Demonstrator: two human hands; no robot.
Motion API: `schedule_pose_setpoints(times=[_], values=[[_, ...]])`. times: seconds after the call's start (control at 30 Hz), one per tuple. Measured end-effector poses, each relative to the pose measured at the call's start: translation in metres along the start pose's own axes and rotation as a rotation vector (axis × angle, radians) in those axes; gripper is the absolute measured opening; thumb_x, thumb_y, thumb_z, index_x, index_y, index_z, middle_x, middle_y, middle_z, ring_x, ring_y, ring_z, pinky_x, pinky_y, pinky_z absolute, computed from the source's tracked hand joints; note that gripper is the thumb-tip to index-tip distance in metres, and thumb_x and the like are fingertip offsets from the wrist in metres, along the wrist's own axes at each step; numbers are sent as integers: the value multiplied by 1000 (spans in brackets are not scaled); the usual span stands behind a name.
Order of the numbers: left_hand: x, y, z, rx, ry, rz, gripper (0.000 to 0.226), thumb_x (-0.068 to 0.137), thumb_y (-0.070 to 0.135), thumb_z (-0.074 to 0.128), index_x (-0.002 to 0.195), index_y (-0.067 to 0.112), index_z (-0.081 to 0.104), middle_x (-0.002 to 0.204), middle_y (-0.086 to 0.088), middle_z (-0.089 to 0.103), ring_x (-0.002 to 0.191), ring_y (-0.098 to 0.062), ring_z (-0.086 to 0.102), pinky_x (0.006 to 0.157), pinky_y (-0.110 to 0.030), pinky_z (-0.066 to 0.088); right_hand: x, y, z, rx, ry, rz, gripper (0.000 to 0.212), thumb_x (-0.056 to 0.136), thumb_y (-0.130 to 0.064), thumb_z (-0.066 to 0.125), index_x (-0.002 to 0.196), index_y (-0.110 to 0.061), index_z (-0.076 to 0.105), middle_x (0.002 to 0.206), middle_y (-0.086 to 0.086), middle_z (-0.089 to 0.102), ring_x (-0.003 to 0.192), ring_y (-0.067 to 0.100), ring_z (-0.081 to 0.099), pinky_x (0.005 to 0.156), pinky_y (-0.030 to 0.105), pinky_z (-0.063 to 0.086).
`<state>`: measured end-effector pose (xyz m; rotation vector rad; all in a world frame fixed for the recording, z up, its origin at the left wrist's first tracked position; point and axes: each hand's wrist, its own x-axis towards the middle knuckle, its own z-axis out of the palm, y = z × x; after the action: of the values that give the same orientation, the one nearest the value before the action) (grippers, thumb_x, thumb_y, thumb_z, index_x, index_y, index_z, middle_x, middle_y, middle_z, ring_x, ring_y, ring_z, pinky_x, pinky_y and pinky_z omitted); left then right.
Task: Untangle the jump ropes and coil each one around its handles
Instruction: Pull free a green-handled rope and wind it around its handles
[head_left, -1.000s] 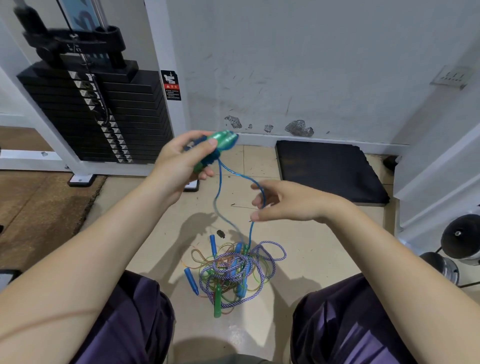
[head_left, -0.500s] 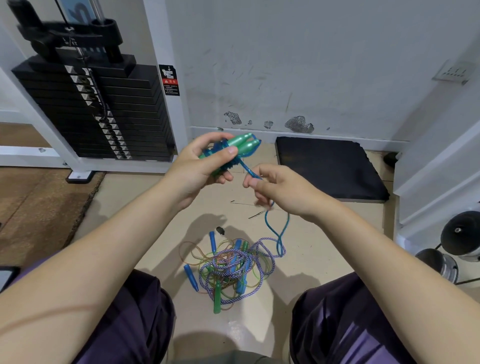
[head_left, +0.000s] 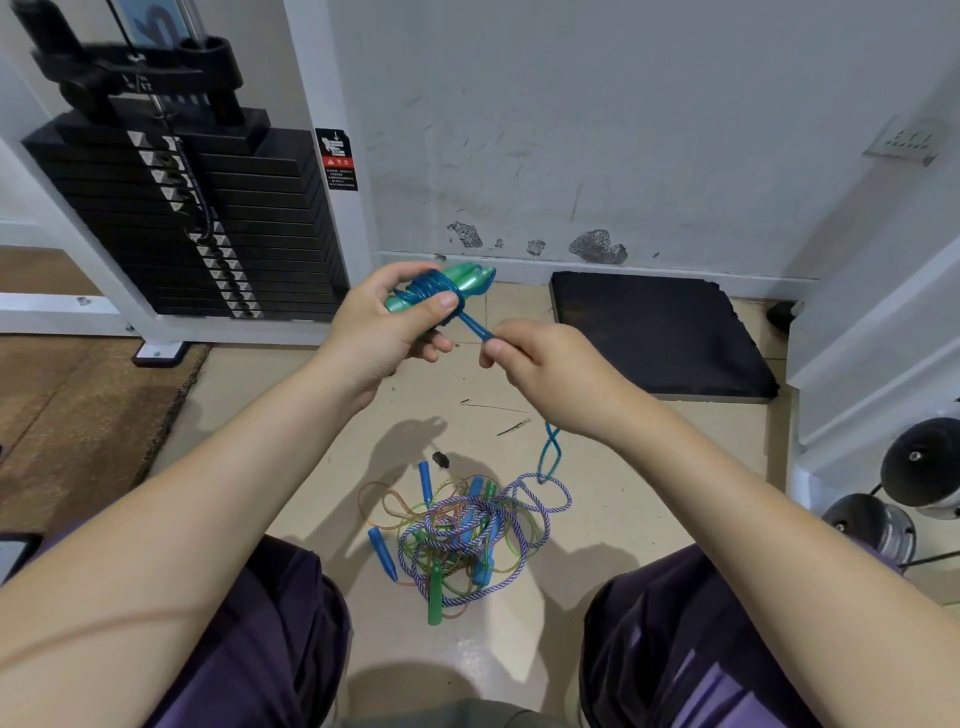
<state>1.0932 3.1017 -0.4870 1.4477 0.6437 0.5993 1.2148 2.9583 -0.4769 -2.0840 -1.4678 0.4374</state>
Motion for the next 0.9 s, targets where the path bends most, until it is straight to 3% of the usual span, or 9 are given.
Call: schedule_pose_setpoints(times=[0.07,0.17,0.27,0.37,0.47,0.6,0.67,0.77,0.9], values=[[1,-2,-2,143,-70,-31,38,89,7,70,125,13,59,91,-13,66,53,-16,63,49,-23,52,-1,3,2,-175,36,-88,23,100,-24,50,93,-10,66,73,5,58,71,26,51,67,39,43],[1,-3,-7,322,-280,-133,42,85,4,73,125,14,61,92,-14,69,54,-19,64,49,-24,52,-1,8,-4,-224,101,-156,23,94,-31,61,90,-10,70,78,3,61,76,26,56,69,41,47],[-3,1,-8,385,-474,-150,45,82,1,75,123,17,64,91,-13,72,64,-23,67,52,-23,51,0,11,-12,-143,144,-179,21,86,-31,71,83,-11,70,75,-4,51,74,19,53,67,38,47],[-10,5,-2,407,-579,-130,48,78,0,78,118,26,66,83,-6,73,70,-19,66,55,-22,45,1,13,-19,25,183,-102,31,76,-31,81,74,-6,62,67,-1,50,62,12,42,60,33,37],[-16,7,5,341,-606,-154,46,74,2,82,107,29,67,77,1,72,68,-16,64,56,-22,41,0,11,-21,231,156,-59,29,75,-23,83,70,-10,57,63,-2,48,57,5,37,54,22,31],[-17,7,7,275,-559,-168,29,68,28,82,94,27,70,80,-4,73,64,-18,62,54,-22,39,0,8,-13,407,101,-33,25,79,-17,80,69,-18,56,62,-4,54,55,2,43,52,17,35],[-17,4,9,278,-507,-152,26,69,31,81,92,25,71,78,-4,72,61,-20,60,53,-22,37,1,10,-11,450,97,-17,24,79,-15,79,70,-18,57,60,-7,54,52,0,44,51,15,37],[-18,2,10,316,-487,-102,23,77,22,83,97,25,72,81,-3,72,64,-20,62,56,-24,39,3,14,-11,499,109,35,21,79,-16,79,71,-18,60,60,-6,58,53,4,48,52,20,39],[-18,6,9,335,-485,-56,42,75,21,84,111,31,65,86,0,71,71,-15,65,60,-24,47,4,17,-13,620,116,73,15,83,-10,74,81,-10,59,57,7,57,51,15,49,50,23,42]])
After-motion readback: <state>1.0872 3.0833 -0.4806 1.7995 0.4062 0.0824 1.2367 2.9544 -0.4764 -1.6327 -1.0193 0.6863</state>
